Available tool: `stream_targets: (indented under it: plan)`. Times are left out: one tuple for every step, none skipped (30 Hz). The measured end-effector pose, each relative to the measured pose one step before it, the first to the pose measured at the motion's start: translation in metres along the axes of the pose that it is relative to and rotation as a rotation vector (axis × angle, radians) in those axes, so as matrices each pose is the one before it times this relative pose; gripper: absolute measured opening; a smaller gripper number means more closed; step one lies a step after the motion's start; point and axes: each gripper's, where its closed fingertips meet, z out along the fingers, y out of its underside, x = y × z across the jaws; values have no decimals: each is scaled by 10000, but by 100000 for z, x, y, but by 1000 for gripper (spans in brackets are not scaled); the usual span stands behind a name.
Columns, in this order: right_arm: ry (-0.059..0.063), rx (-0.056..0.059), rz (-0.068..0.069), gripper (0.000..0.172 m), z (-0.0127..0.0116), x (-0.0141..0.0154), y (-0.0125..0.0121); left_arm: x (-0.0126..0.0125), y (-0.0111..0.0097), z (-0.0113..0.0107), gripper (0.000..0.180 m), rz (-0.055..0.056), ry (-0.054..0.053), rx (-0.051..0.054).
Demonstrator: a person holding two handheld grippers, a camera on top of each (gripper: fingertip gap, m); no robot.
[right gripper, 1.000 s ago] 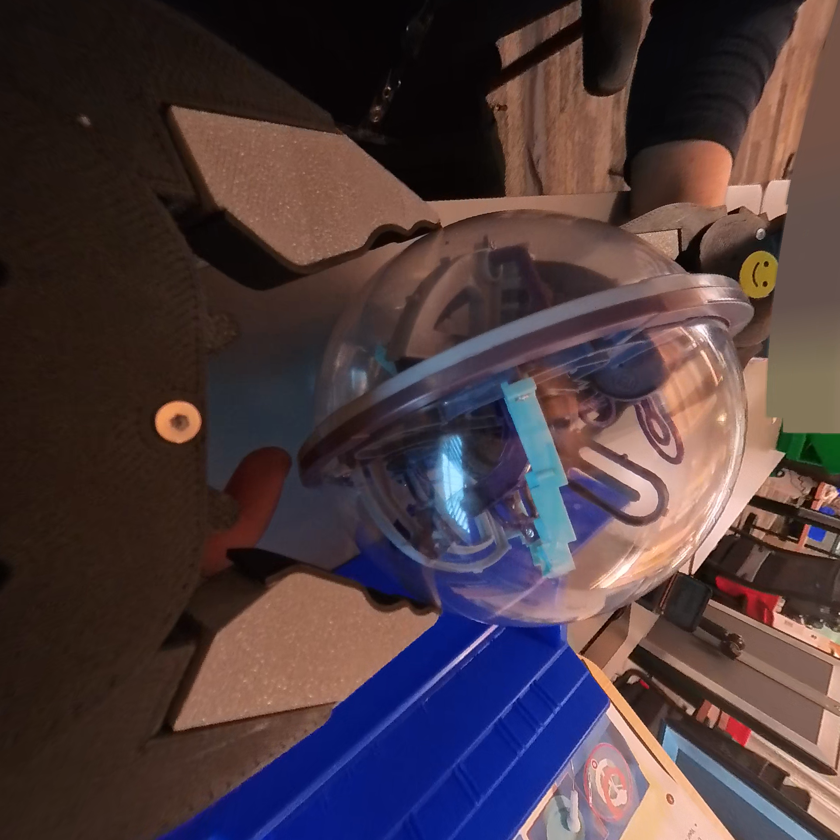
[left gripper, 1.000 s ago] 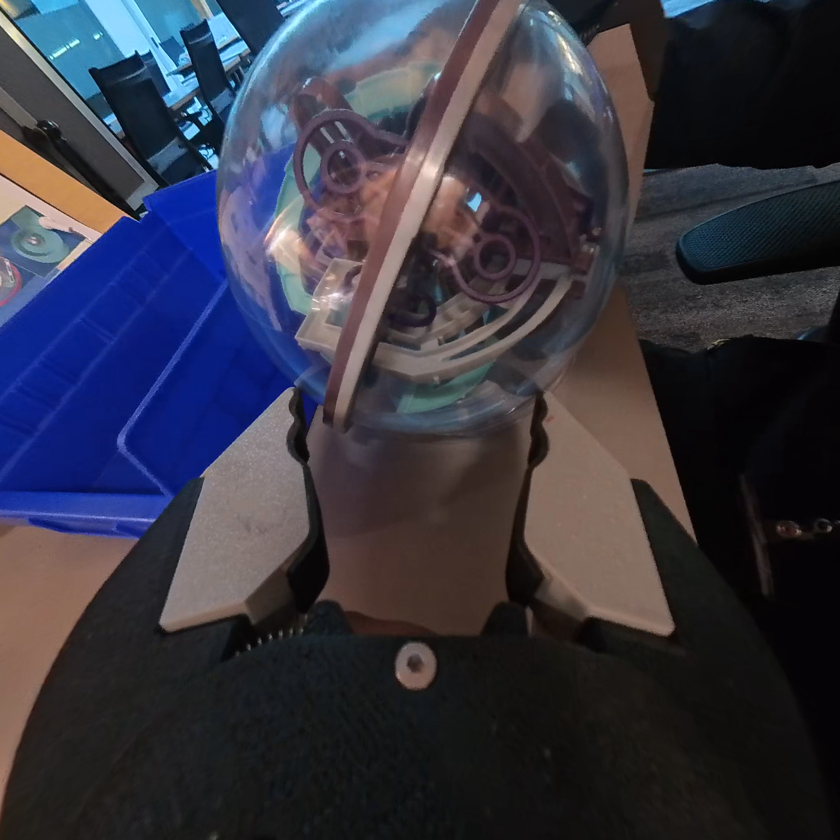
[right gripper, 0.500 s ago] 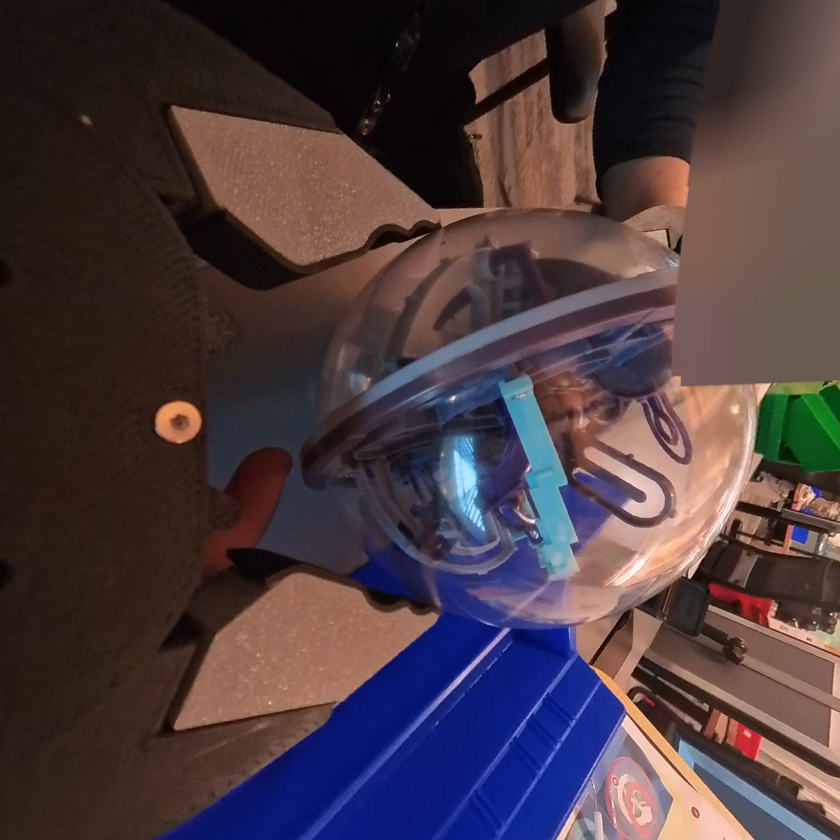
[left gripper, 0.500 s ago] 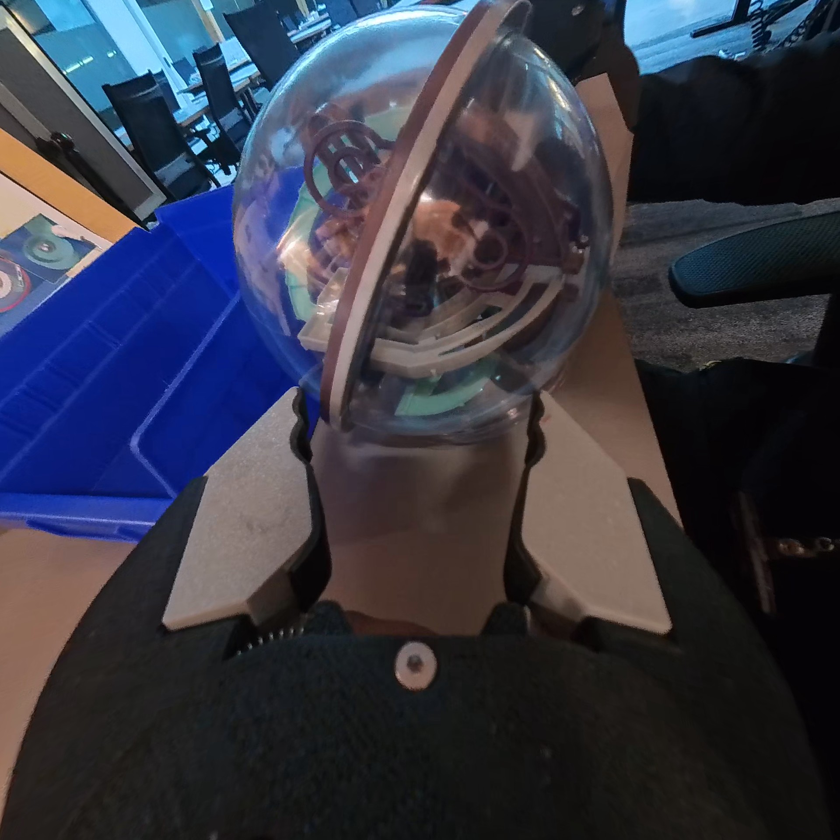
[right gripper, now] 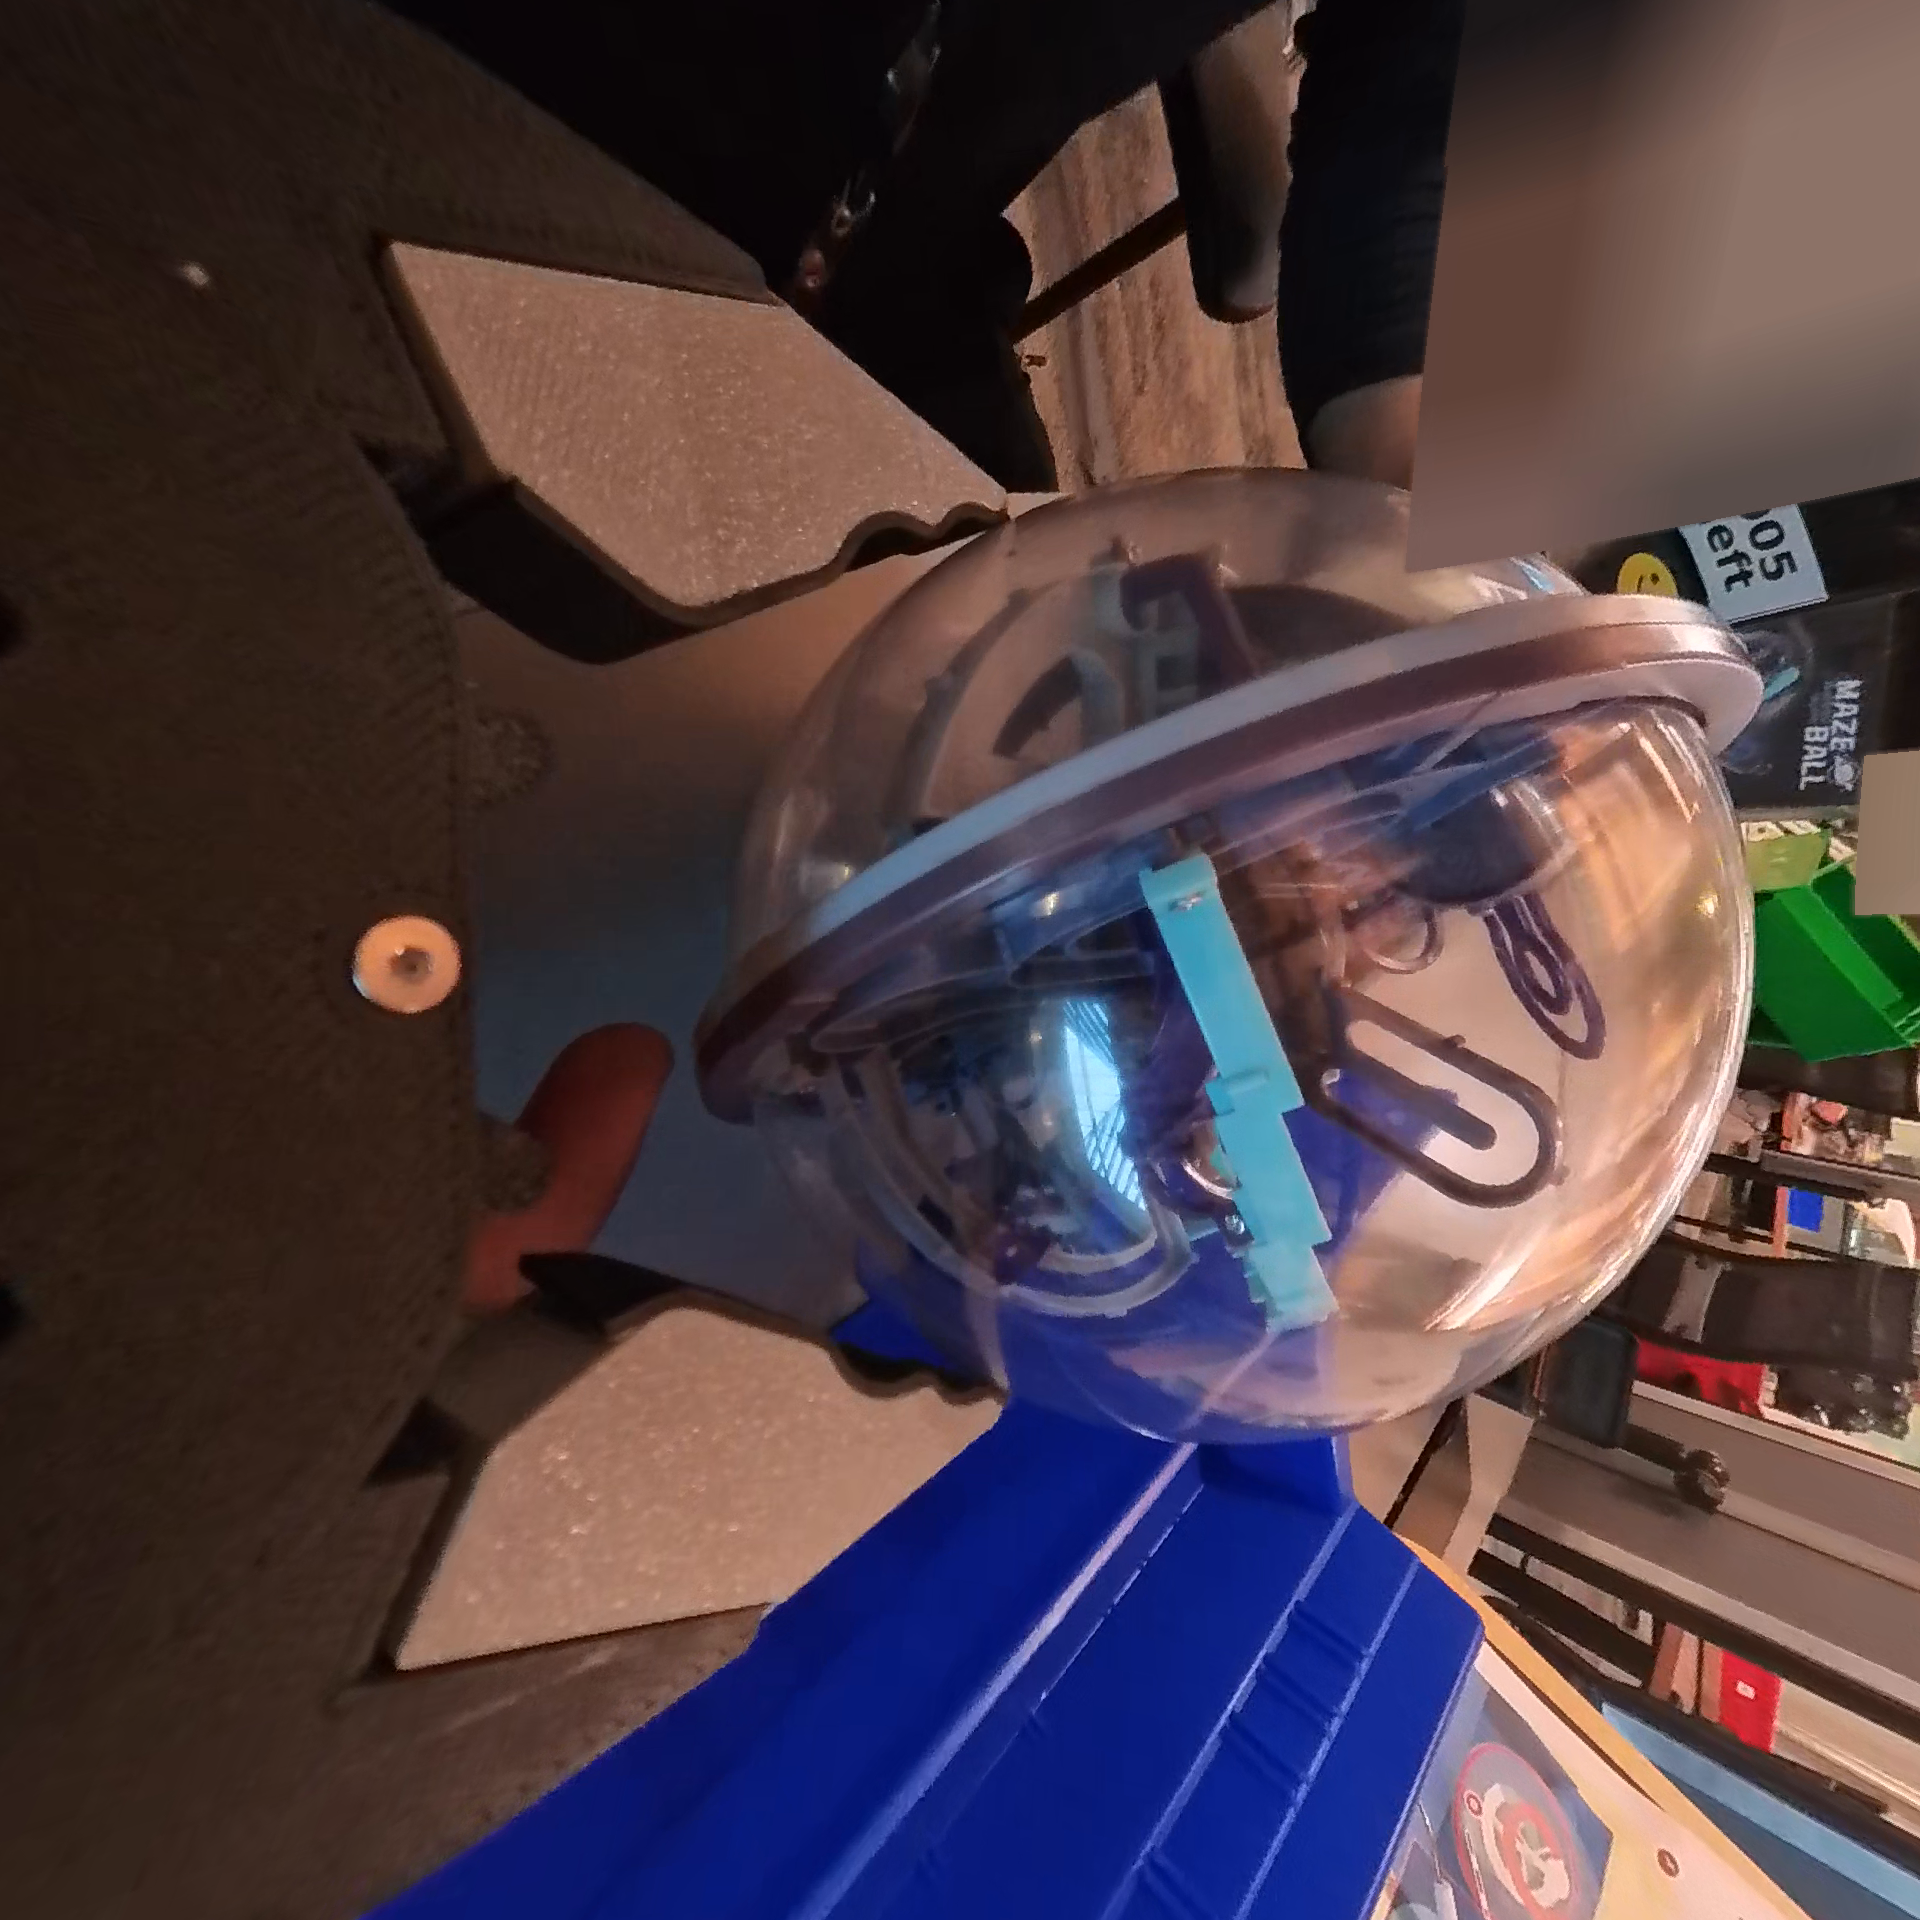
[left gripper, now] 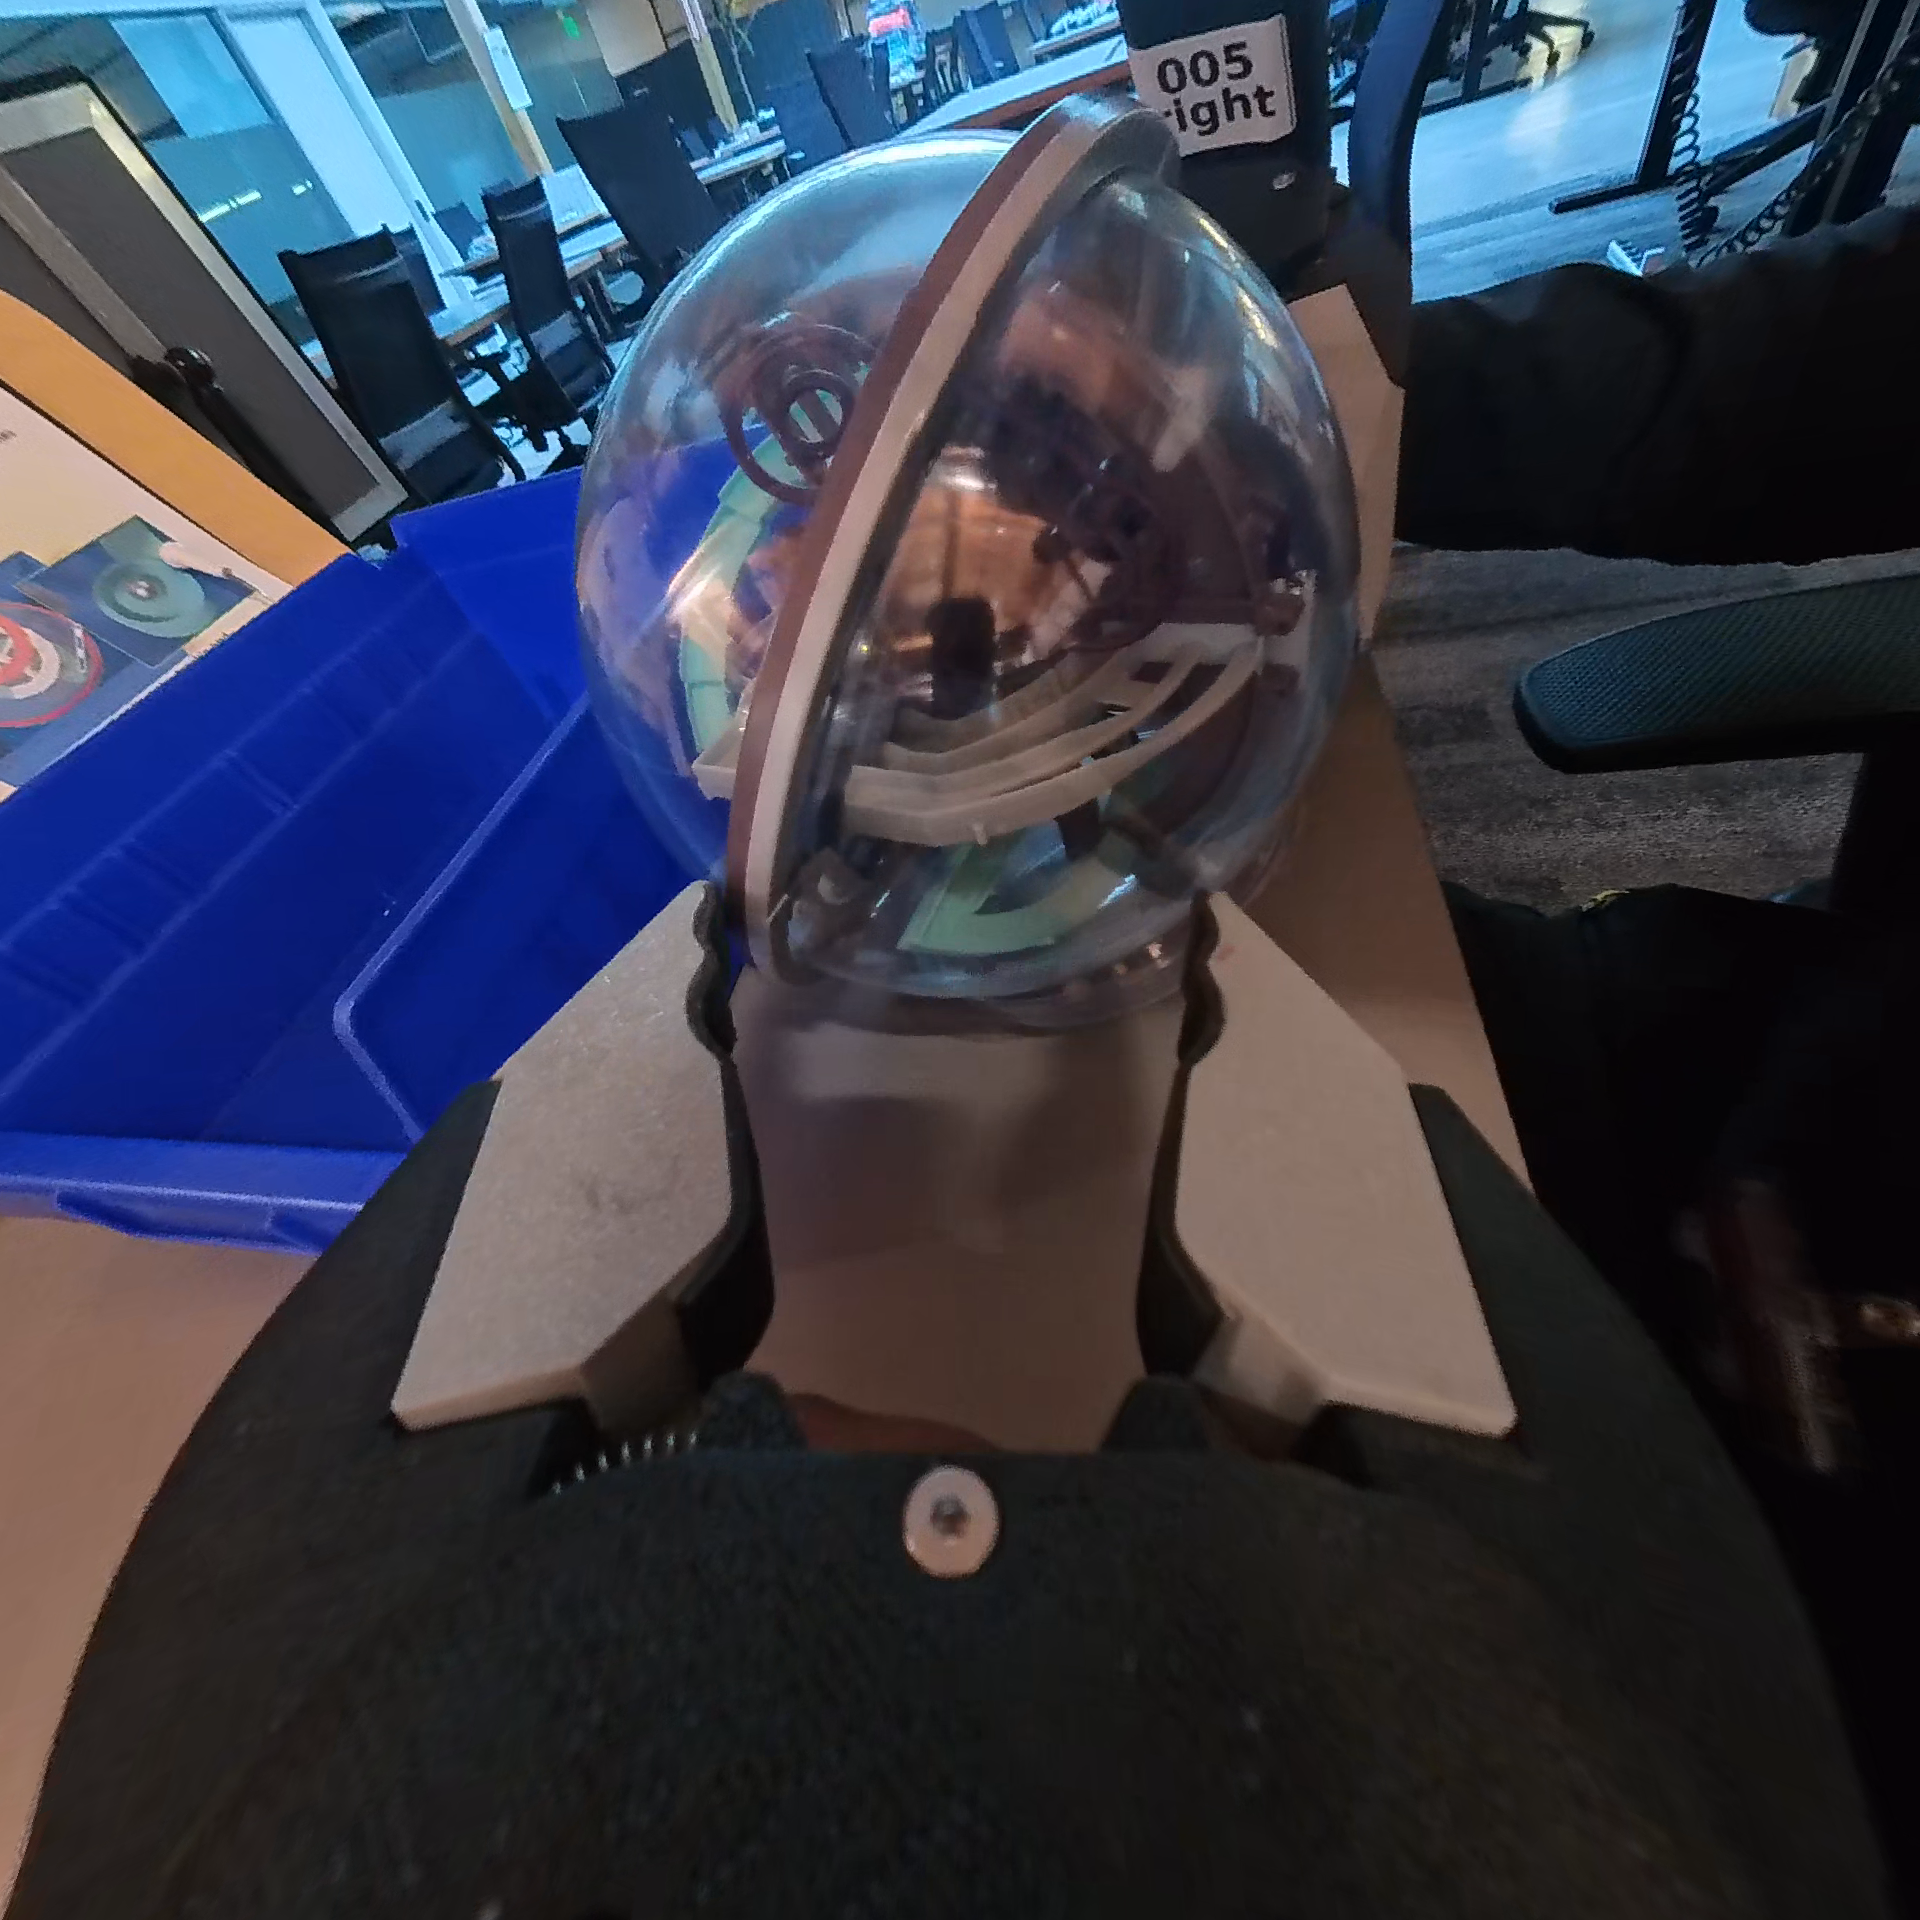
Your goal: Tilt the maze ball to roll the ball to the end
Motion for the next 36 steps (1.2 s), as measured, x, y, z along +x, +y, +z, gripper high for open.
stream_targets:
  plan:
    - [15, -20, -9, 148, -5, -22, 22, 17, 6, -1, 86, 10, -6, 15]
    - [15, -19, -10, 148, -7, -21, 11, 23, 1, -6, 85, 3, -9, 19]
    - [8, -17, -1, 147, -1, -15, 19, 23, 14, -17, 85, 18, -12, 7]
    - [7, -23, 0, 147, -2, -26, 24, 26, 5, -16, 85, 18, -7, -3]
    - [11, -29, -7, 147, 3, -21, 20, 5, -14, -20, 86, 12, 2, 14]
    - [12, -28, -8, 147, 4, -19, 18, 24, -7, -20, 86, 15, 6, 14]
    - [11, -18, -4, 148, -1, -18, 8, 14, -13, -14, 85, 23, -2, 15]
    - [8, 4, 7, 148, 6, -4, -8, -1, -21, -14, 85, 26, -15, 12]
    - [6, 16, 24, 148, 8, -13, -1, 5, -1, -6, 85, 24, -21, 8]
    - [12, 17, 20, 148, 13, -21, -16, 15, 2, -18, 85, 12, -12, 2]
    - [18, 23, 2, 148, 18, -23, -16, 18, 2, -12, 85, -13, 8, 1]
    - [16, 24, 2, 148, 19, -40, 2, 35, -14, -39, 85, -57, 35, 15]
    - [10, 17, 9, 148, 26, -59, 8, 36, -50, -75, 85, -115, 77, 47]
    - [8, 13, 1, 148, 27, -74, 1, 66, -69, -95, 85, -149, 125, 69]
    - [14, 10, -6, 148, 25, -68, -5, 12, -51, -112, 85, -171, 116, 56]
    - [26, 17, -17, 148, 20, -73, -57, 32, -51, -80, 85, -177, 112, 49]
    - [48, 20, -43, 148, 20, -45, -63, 37, -34, -40, 85, -132, 85, 29]
    - [57, 16, -81, 149, 17, -37, -61, 39, 2, -27, 85, -122, 87, 20]
    - [44, 4, -97, 149, 14, -55, -38, 80, -13, -23, 85, -167, 130, 17]
    - [30, -26, -85, 149, 27, -44, 29, 75, -3, -26, 85, -224, 153, 14]
    - [13, -33, -61, 150, 52, -27, 77, 1, -6, -17, 85, -185, 88, 15]
    - [5, 16, -18, 149, 22, 0, 35, -14, -53, -16, 85, -66, 31, 46]
    - [-19, 39, 31, 149, 1, 10, -19, -17, -5, 1, 85, 12, -16, 3]
    - [-29, 41, 43, 149, -19, 29, -42, -6, 16, 27, 84, 37, -29, -15]
    - [-14, 41, 27, 149, -6, 31, -40, -18, 38, 27, 85, 19, -27, -22]
    - [-6, 31, 14, 149, -4, 24, -31, -34, 15, 30, 85, 1, -16, -17]
    - [-15, 22, 8, 149, -19, 12, -17, -12, 1, 13, 84, 1, 1, -3]
    - [-30, 41, 9, 148, -49, -6, -32, 11, -3, 0, 84, 12, 4, 2]
    - [-38, 96, 24, 147, -106, 14, -111, 20, 2, -17, 84, 18, 4, 0]
    - [-39, 155, 67, 147, -166, 49, -174, 37, 10, 1, 84, 35, 8, -4]
    - [-31, 197, 124, 146, -212, 99, -225, 3, 27, -5, 83, 65, -17, -20]
    - [-19, 221, 163, 146, -215, 143, -240, 0, 50, -2, 82, 88, -29, -34]
    - [-7, 196, 166, 146, -197, 149, -214, -30, 49, 0, 82, 81, -44, -33]
    - [-10, 138, 124, 145, -158, 109, -150, -43, 65, 12, 81, 67, -47, -47]
    - [-15, 97, 59, 144, -113, 38, -125, -86, 167, 37, 78, 115, -70, -115]
    - [-7, 66, 22, 143, -109, 10, -89, -98, 198, 39, 76, 146, -87, -131]
